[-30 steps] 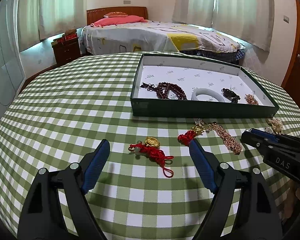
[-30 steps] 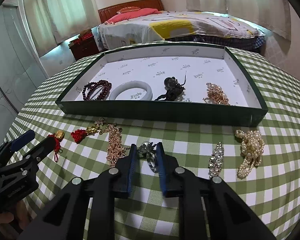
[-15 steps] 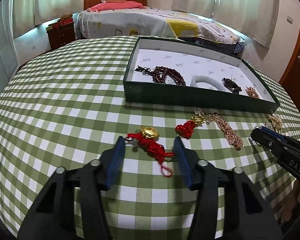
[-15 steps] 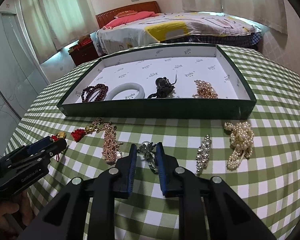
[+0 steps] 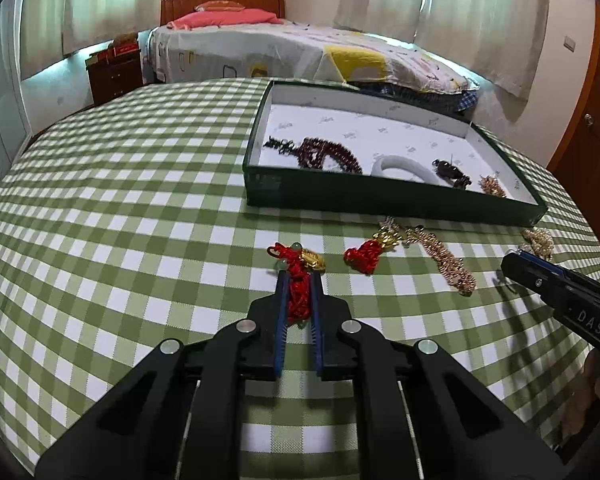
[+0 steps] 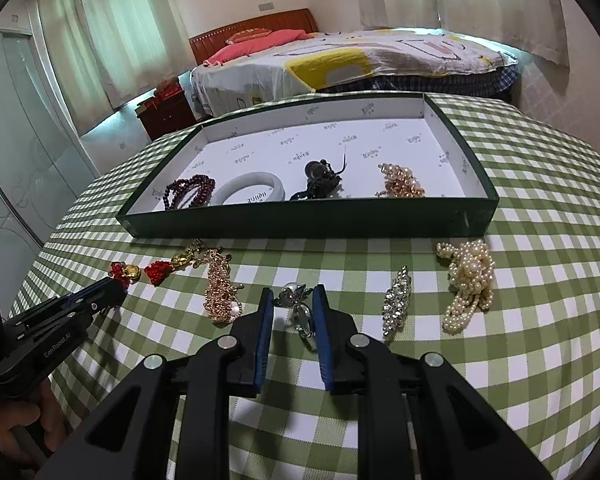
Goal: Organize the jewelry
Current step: 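Carry the ring and the red tassel over the green box with both tools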
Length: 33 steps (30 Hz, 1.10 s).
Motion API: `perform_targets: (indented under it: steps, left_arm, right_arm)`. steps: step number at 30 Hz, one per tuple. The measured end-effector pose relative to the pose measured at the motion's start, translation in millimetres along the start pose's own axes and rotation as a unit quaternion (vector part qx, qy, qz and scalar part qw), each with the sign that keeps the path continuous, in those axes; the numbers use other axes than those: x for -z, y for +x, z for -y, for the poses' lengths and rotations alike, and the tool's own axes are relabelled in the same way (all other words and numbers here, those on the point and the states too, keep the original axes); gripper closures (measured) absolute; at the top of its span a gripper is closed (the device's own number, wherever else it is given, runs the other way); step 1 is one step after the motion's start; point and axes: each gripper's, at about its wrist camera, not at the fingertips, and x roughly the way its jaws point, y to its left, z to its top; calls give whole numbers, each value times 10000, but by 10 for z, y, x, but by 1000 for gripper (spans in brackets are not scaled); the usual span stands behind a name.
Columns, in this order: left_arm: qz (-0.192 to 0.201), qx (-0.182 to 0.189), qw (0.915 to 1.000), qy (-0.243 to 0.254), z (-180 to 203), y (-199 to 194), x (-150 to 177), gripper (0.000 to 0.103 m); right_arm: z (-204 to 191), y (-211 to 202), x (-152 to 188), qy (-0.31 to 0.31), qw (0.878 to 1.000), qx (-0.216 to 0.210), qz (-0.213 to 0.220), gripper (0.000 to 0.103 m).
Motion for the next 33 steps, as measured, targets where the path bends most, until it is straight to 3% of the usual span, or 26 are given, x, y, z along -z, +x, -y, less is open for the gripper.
perform_targets:
  steps: [18, 25, 33]
  left_arm:
    - [806, 287, 9962, 158, 185, -467, -370, 93]
    - [1124, 533, 9920, 218, 357, -426, -739, 93]
    - [1394, 559, 9880, 359, 550, -149, -1198, 93]
  right_arm:
    - [-54, -374, -177, -56, 9981, 42, 613, 82]
    - [-27, -415, -469, -91, 9959, 57, 902, 82]
    - [3, -293, -952, -199, 9907, 124, 1340, 82]
